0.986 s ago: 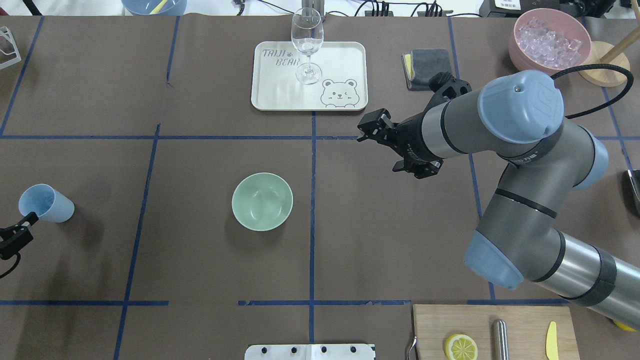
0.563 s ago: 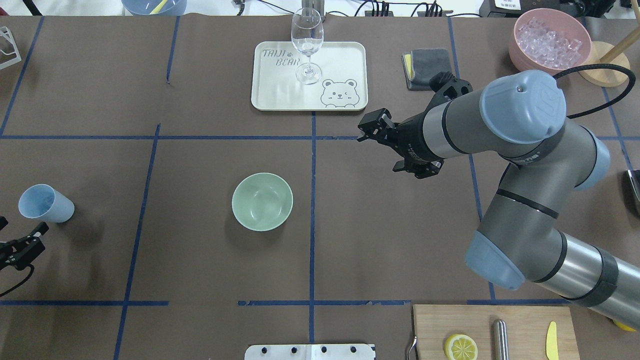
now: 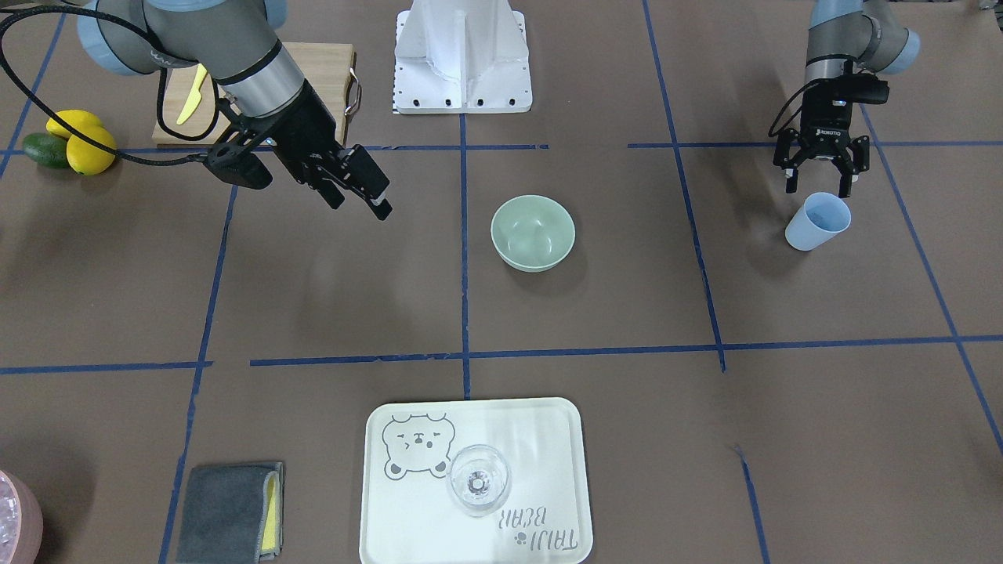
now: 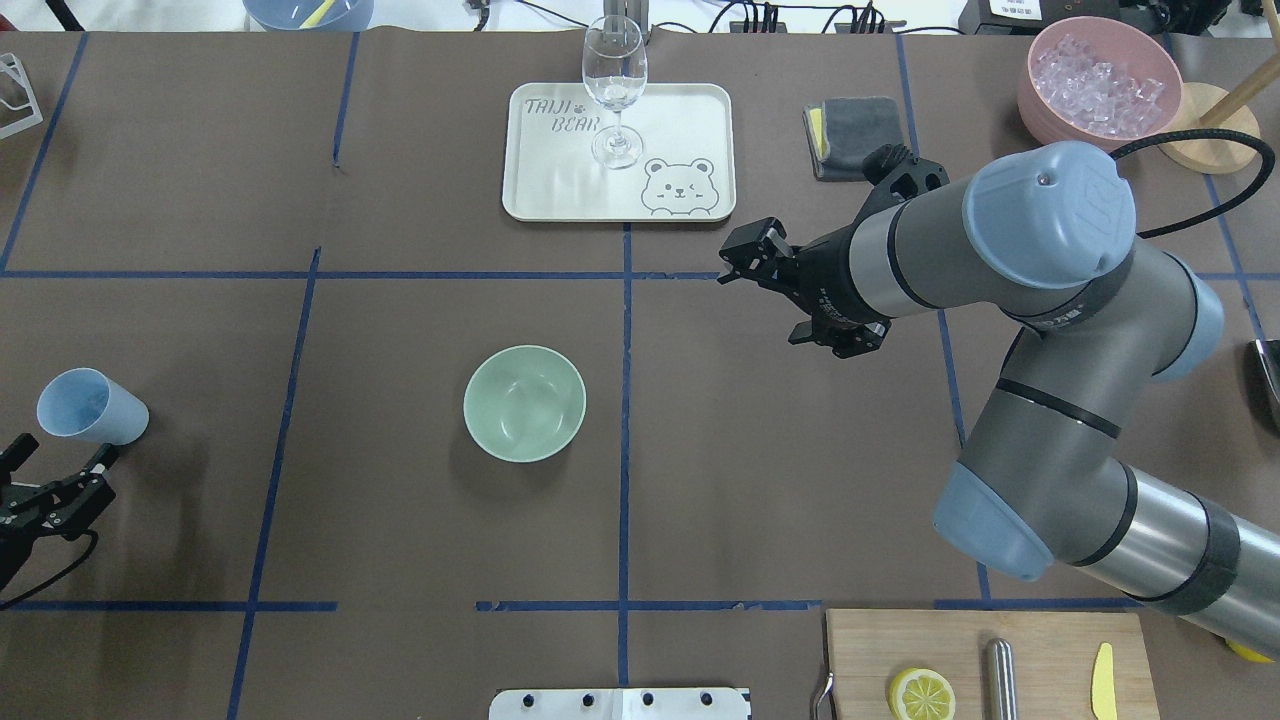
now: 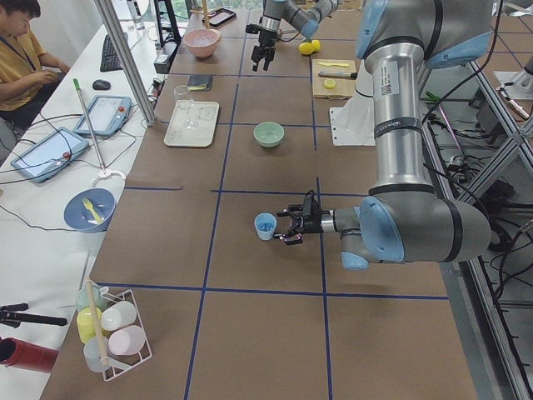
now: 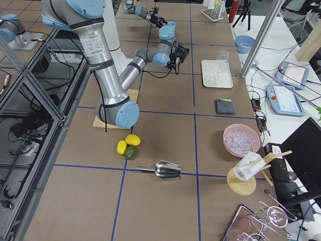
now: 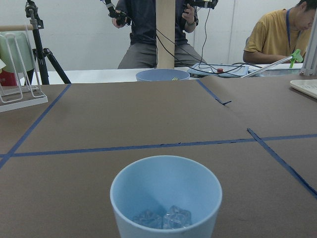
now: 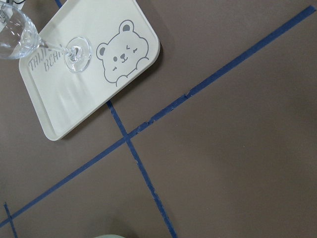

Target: Pour ice into bowl

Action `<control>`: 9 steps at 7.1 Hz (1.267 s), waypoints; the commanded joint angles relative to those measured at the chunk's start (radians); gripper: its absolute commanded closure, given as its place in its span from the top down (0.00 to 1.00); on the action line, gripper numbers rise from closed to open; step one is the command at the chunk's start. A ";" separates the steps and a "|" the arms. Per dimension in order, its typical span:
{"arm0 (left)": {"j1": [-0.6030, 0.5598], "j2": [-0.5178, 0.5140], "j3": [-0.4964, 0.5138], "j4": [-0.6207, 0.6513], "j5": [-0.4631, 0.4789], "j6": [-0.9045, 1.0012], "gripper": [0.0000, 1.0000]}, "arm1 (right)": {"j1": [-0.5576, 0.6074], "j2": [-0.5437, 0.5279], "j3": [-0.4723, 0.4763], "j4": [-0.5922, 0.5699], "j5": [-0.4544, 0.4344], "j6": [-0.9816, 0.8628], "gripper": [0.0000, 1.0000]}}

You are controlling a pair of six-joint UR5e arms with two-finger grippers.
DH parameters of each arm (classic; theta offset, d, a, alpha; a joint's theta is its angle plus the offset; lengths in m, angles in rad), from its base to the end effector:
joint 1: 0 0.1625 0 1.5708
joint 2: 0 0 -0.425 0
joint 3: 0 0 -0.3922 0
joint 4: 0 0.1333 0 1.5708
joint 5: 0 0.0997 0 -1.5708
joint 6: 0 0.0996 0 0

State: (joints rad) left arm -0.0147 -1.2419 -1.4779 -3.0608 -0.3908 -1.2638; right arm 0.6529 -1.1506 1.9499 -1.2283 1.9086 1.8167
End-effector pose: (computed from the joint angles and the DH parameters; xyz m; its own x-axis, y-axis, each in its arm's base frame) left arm 0.2985 -0.2298 0.6562 0.7056 0.1048 -0.7008 0.6321 0.3539 0.6894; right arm -0.3948 -0.4282 0.2178 0.2392 0.4721 0.8485 -0.4042 0.8430 -0.3551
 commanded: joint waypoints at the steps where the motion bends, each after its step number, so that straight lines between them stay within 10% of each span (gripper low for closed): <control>1: -0.022 -0.014 0.022 0.005 0.009 0.003 0.97 | 0.002 -0.001 0.003 0.000 0.000 -0.014 1.00; 9: -0.142 -0.093 0.096 0.022 -0.032 0.057 0.99 | 0.013 -0.004 0.001 -0.003 0.000 -0.028 1.00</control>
State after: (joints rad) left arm -0.1497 -1.3321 -1.3829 -3.0417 -0.4133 -1.2099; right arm 0.6608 -1.1540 1.9506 -1.2305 1.9083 1.7914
